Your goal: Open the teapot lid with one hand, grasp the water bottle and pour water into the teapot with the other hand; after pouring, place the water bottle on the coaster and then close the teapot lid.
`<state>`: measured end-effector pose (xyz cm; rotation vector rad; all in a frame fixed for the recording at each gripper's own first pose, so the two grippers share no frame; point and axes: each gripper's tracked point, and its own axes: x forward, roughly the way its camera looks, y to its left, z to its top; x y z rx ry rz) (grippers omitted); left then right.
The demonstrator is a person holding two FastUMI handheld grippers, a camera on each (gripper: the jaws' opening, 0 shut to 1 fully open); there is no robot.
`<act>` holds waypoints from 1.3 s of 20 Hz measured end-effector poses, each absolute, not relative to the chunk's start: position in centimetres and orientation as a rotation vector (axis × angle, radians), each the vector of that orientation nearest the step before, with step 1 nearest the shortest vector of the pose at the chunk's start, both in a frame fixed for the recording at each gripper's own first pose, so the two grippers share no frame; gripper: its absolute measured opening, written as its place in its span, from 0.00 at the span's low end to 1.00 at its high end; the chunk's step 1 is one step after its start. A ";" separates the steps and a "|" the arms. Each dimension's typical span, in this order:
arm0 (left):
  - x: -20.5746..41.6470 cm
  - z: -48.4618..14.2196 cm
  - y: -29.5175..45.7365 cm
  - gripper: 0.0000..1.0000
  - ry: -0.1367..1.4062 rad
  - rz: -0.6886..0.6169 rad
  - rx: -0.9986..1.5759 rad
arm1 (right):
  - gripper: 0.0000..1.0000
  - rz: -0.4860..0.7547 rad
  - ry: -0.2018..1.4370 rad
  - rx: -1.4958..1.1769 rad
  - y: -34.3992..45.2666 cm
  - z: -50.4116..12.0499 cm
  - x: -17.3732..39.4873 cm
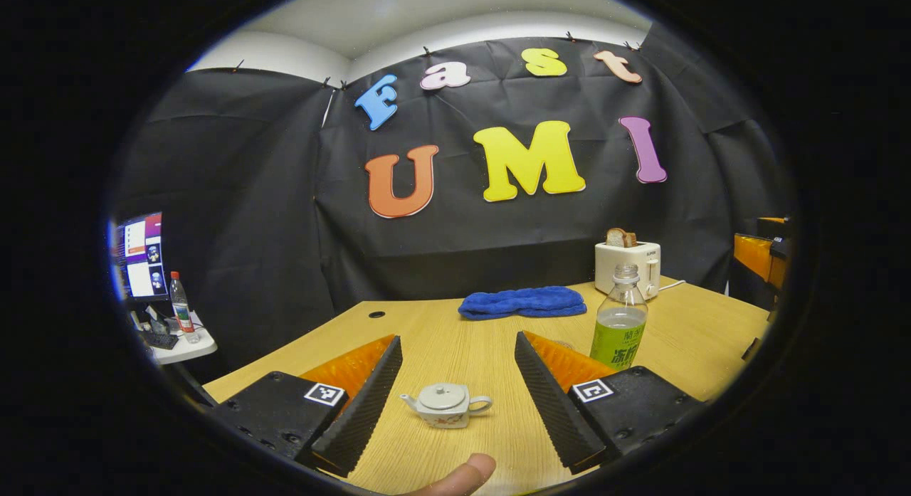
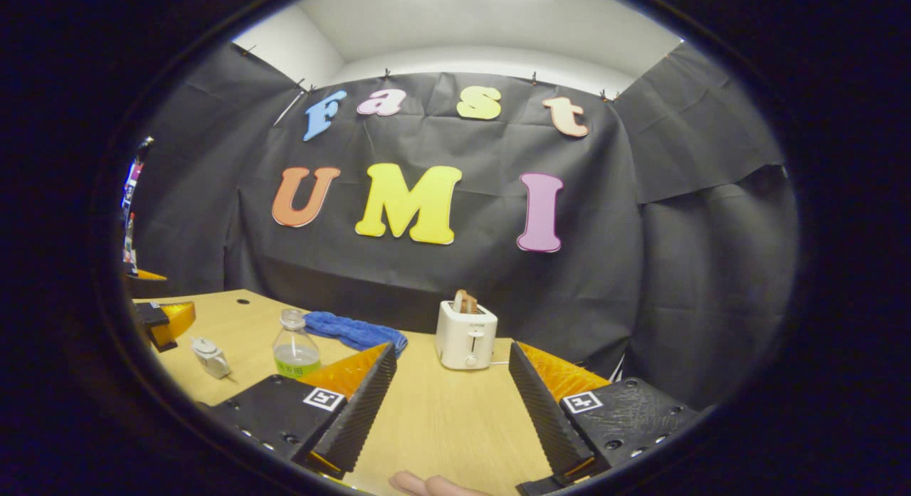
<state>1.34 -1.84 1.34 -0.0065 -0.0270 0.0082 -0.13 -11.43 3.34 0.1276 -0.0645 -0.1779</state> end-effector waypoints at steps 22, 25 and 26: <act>3.7 -1.0 4.0 1.00 0.021 0.063 -0.047 | 0.95 0.041 0.032 0.152 -1.6 0.8 5.4; 3.9 -1.2 3.9 1.00 0.019 0.058 -0.055 | 0.95 0.062 0.039 0.162 -1.0 0.4 5.4; 3.9 -1.3 3.7 1.00 0.024 0.050 -0.053 | 0.95 0.071 0.041 0.166 -0.7 0.4 5.4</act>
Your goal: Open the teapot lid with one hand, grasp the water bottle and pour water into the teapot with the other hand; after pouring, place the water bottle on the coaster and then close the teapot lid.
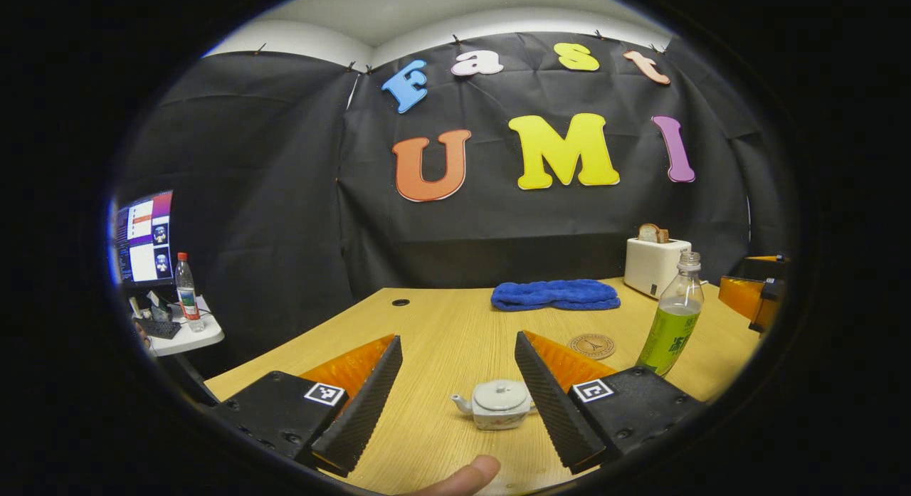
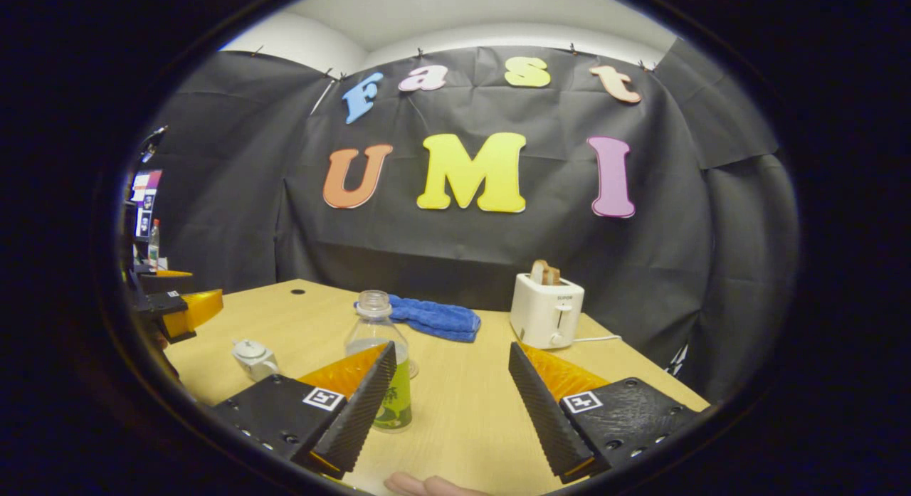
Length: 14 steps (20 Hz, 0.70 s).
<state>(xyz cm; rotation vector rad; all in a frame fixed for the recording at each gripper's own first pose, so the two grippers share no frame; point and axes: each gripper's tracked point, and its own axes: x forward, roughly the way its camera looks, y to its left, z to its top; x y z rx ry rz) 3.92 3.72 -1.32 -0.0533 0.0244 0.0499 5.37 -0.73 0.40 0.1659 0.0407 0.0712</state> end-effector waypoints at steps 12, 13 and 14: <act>7.6 -5.7 1.6 0.97 0.141 -0.026 -0.120 | 0.95 0.169 0.035 0.154 2.3 -0.8 4.3; 7.9 -6.5 0.9 0.93 0.175 -0.051 -0.126 | 0.95 0.174 0.034 0.151 2.3 -0.9 4.2; 8.1 -7.3 0.6 0.82 0.202 -0.065 -0.126 | 0.95 0.179 0.032 0.149 2.4 -1.0 4.2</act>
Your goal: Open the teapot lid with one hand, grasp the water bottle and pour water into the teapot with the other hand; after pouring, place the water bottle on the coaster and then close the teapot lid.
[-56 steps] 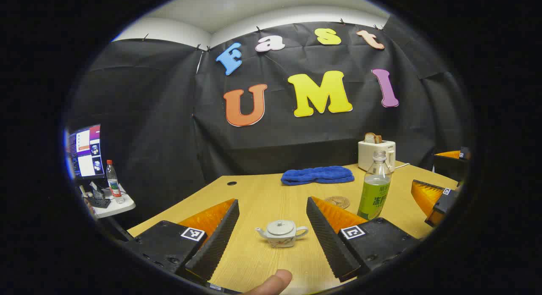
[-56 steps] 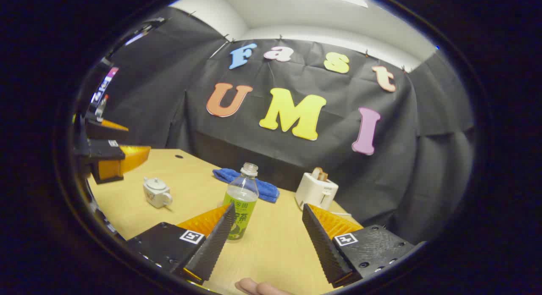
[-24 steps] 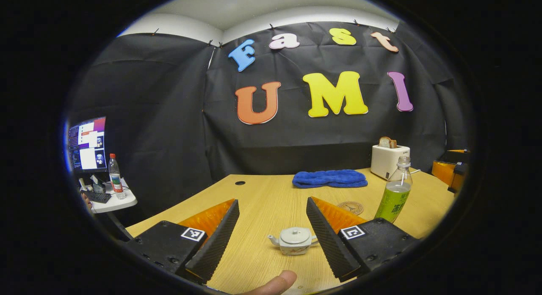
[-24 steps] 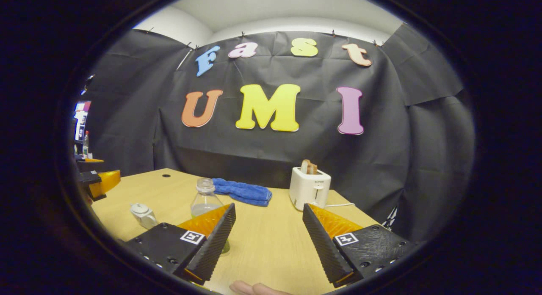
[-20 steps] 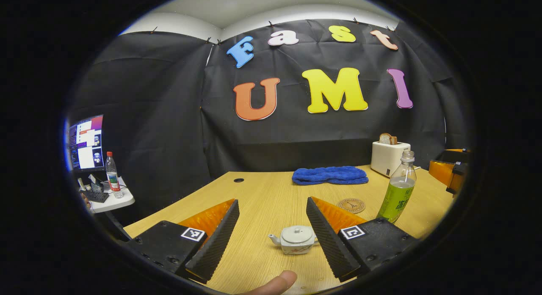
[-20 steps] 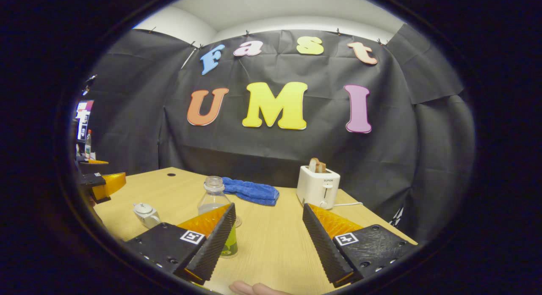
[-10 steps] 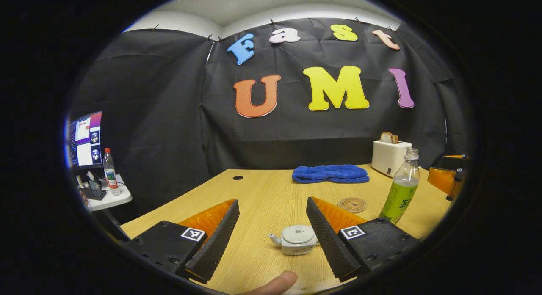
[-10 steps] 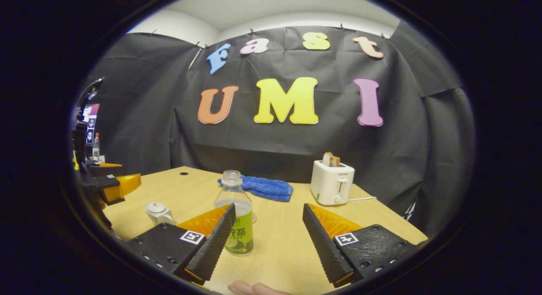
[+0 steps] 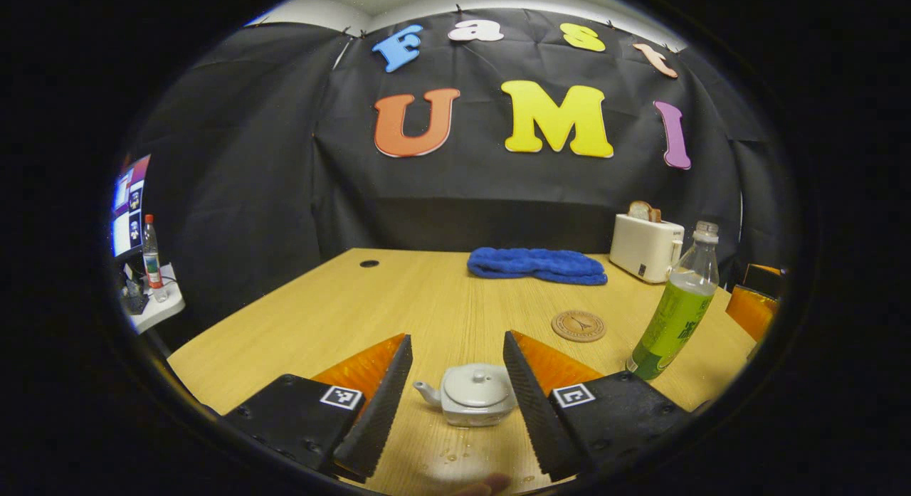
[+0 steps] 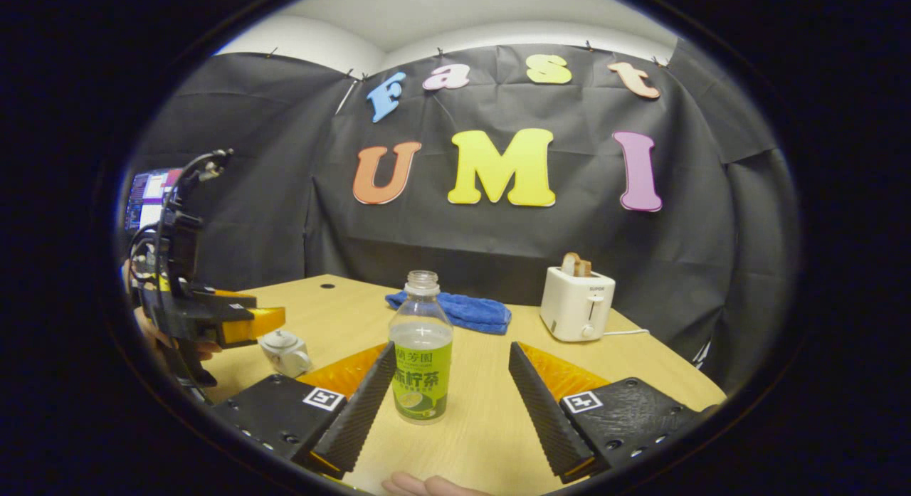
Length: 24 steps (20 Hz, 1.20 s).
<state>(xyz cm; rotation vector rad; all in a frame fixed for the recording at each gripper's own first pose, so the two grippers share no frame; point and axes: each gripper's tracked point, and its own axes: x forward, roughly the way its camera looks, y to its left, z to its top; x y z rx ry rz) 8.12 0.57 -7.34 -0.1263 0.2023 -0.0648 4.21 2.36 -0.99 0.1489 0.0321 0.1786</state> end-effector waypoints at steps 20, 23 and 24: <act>8.7 -6.5 -0.3 0.04 0.198 -0.128 -0.128 | 0.95 0.255 0.085 0.185 4.4 -3.6 4.0; 8.0 -4.9 0.0 0.04 0.171 -0.135 -0.138 | 0.95 0.258 0.095 0.195 4.8 -3.8 4.0; 7.8 -4.4 0.3 0.04 0.162 -0.134 -0.136 | 0.95 0.256 0.100 0.200 4.9 -3.9 4.2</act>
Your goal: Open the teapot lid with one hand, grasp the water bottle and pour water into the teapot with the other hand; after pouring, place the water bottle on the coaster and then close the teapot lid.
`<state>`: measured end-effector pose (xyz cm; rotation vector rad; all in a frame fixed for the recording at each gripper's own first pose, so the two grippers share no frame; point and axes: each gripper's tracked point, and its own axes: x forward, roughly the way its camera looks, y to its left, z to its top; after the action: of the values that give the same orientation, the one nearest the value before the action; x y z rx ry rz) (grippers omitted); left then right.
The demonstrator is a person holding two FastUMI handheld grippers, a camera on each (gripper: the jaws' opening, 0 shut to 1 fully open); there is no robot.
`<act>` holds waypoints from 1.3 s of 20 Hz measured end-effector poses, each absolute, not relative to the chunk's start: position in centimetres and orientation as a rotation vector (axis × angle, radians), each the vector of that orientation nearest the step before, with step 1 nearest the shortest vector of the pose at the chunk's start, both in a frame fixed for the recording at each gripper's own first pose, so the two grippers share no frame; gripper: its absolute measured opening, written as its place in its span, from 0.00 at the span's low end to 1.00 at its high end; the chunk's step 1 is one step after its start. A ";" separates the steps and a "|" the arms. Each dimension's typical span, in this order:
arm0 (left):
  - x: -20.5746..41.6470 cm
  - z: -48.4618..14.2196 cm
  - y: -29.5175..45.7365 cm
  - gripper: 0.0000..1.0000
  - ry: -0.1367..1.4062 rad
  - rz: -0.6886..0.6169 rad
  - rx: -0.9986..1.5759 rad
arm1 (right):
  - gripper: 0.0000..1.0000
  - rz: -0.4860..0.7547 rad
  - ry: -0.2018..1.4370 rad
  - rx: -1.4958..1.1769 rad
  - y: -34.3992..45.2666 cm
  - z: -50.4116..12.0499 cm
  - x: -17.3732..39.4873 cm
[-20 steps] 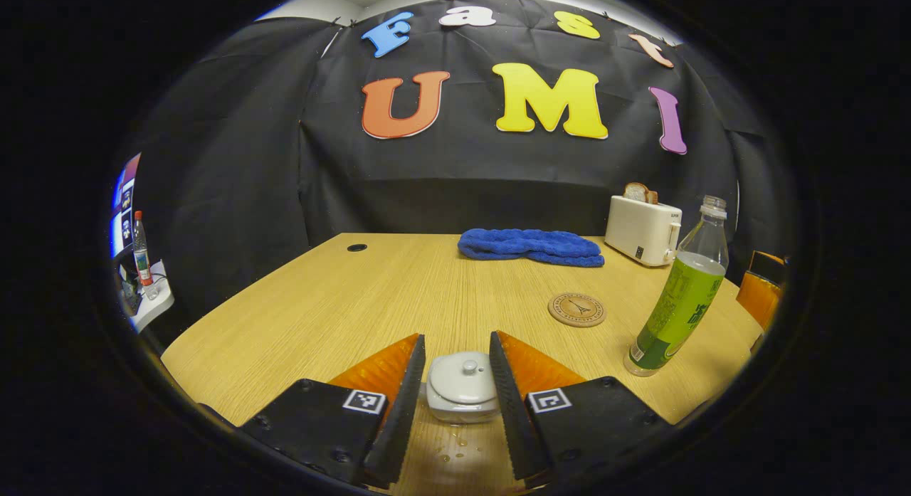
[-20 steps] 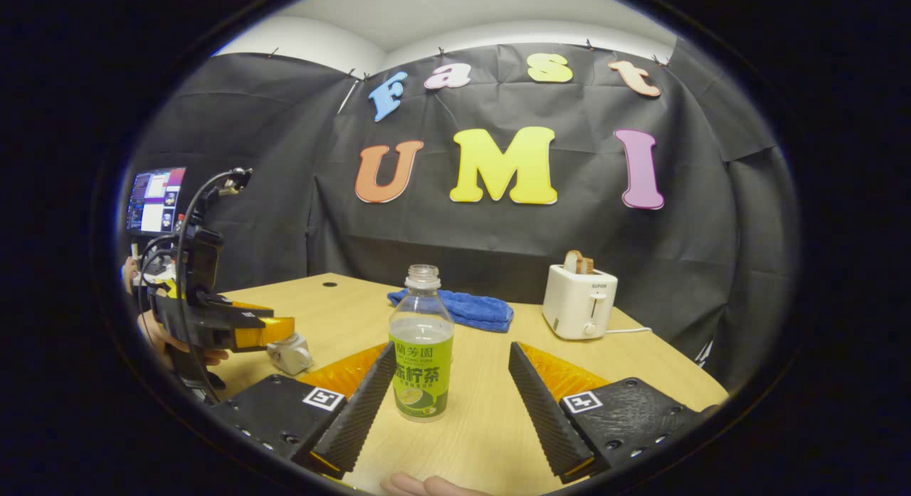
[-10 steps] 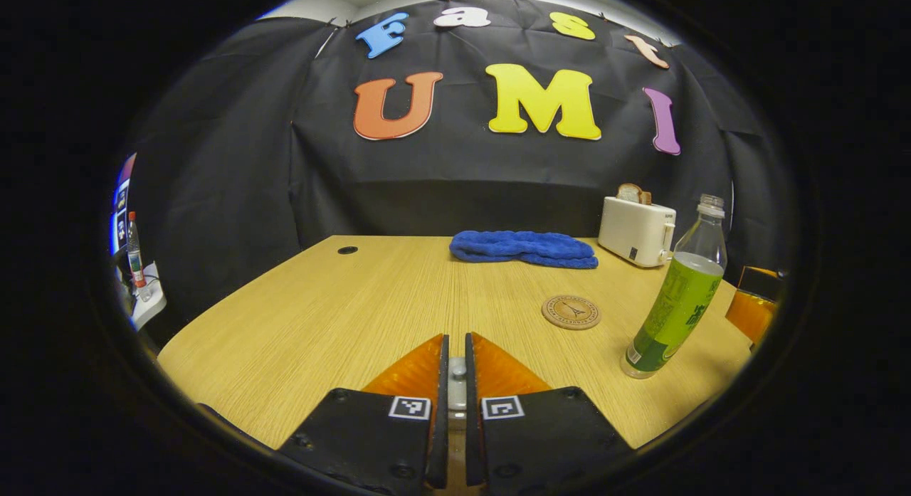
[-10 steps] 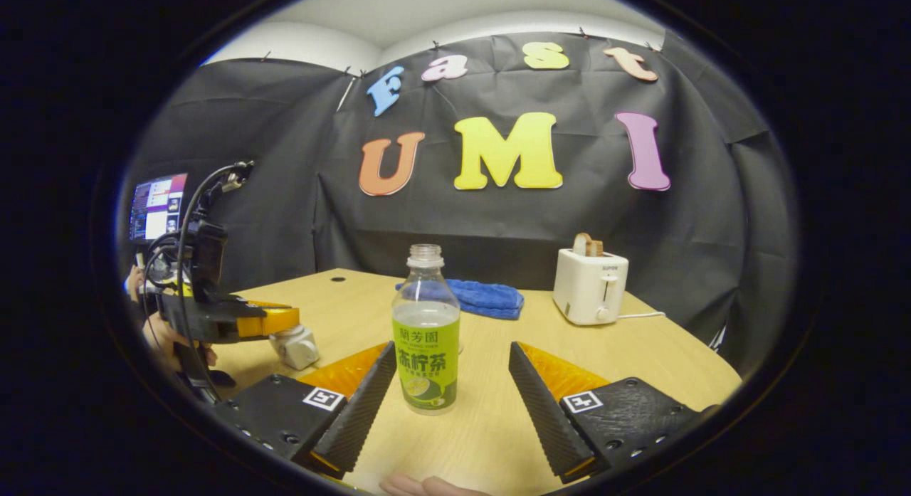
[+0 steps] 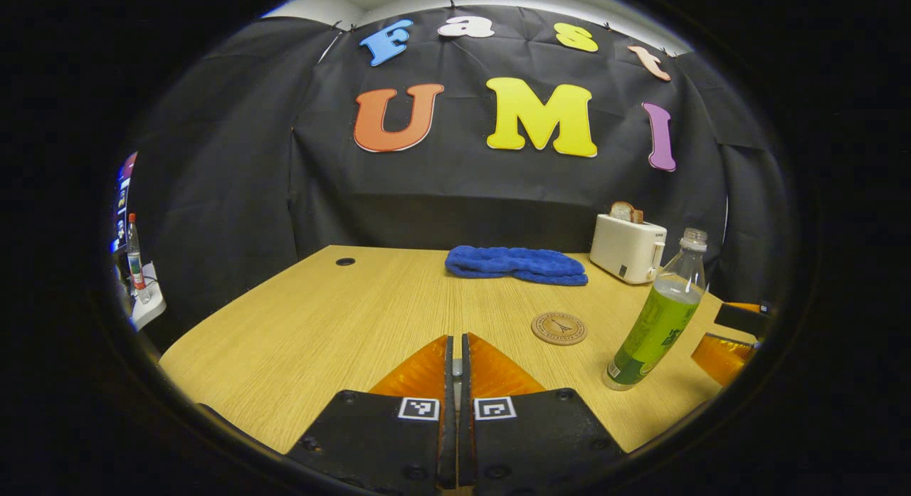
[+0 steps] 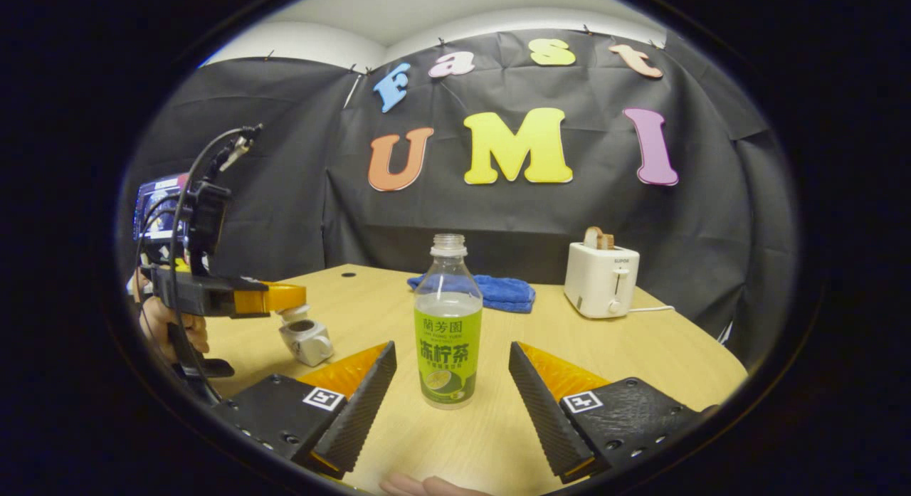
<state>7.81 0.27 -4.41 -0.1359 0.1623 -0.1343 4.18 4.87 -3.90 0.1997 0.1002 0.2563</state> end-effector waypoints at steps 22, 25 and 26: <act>3.4 -1.8 5.4 0.04 0.092 -0.102 -0.134 | 0.75 0.176 0.197 0.154 7.8 -5.8 10.8; 3.0 -2.3 6.0 0.04 0.096 -0.104 -0.143 | 0.73 0.166 0.190 0.028 7.6 -4.5 10.7; 2.8 -2.5 6.3 0.04 0.096 -0.105 -0.145 | 0.73 0.157 0.182 -0.024 7.3 -3.8 10.6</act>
<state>2.82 6.26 -2.46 -0.1451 0.0962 -0.1049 10.57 7.34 -3.83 -0.0239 0.1819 0.1573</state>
